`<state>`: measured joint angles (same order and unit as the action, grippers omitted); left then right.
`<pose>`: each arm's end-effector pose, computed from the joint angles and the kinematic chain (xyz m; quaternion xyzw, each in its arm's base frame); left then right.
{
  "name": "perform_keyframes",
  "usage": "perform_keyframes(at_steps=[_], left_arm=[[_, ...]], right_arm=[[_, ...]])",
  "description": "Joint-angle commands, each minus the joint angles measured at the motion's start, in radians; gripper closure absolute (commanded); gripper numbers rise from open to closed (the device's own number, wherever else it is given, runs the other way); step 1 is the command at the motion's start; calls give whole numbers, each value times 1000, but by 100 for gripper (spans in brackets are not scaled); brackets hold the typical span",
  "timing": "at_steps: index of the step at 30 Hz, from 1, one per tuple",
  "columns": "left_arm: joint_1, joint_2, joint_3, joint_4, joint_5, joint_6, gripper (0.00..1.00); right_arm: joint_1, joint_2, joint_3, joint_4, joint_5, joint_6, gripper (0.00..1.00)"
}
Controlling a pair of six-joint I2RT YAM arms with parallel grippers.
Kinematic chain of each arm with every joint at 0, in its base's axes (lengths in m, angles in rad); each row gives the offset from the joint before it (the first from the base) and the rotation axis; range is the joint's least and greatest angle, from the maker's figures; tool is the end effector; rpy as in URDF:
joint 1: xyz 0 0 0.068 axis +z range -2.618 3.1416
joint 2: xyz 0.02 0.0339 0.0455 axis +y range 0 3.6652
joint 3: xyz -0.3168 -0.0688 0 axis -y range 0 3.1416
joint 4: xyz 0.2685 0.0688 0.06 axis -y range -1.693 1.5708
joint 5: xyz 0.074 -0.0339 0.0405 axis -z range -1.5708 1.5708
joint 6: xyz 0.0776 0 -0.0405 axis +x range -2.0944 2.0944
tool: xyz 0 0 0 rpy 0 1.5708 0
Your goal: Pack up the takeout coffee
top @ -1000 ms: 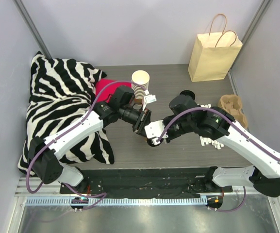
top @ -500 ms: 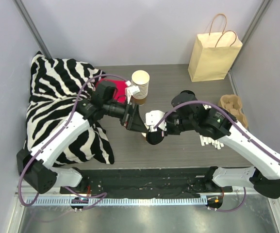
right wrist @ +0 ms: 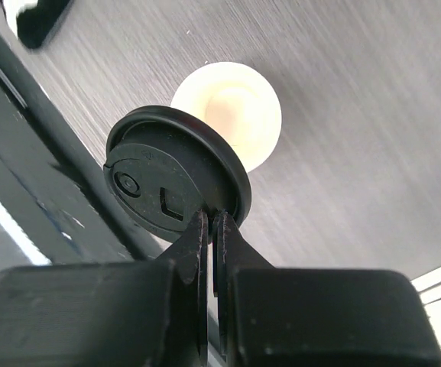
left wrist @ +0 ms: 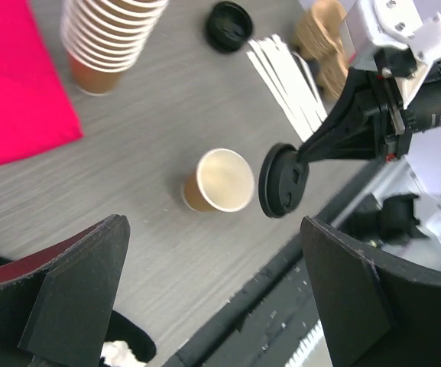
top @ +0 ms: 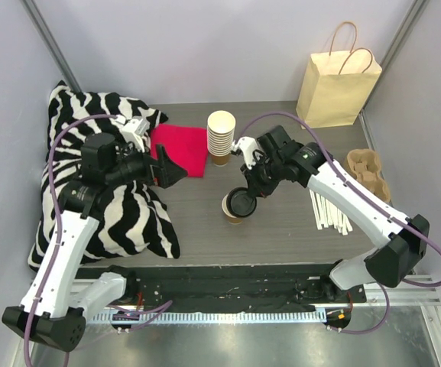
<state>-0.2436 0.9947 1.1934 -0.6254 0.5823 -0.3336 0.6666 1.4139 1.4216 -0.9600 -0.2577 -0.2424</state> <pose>0.2082 -0.0957 0.4335 0.1190 0.8116 -0.3790 0.4284 0.2432 0.2165 0.3670 -0.4499 0.8316 0.1832 0.2693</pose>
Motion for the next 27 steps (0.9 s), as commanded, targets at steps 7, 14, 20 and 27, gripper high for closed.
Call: perform_keyframes(at_steps=[7, 14, 20, 27], left_arm=[[1, 4, -127, 56, 56, -117, 0], [1, 24, -186, 133, 60, -186, 0], [1, 28, -222, 174, 63, -219, 0], [1, 32, -239, 202, 93, -223, 0]], right_arm=[[-39, 123, 26, 49, 63, 377, 99], [-41, 215, 66, -6, 29, 466, 99], [-41, 252, 63, 3, -9, 480, 99], [-53, 261, 88, -5, -14, 457, 99]])
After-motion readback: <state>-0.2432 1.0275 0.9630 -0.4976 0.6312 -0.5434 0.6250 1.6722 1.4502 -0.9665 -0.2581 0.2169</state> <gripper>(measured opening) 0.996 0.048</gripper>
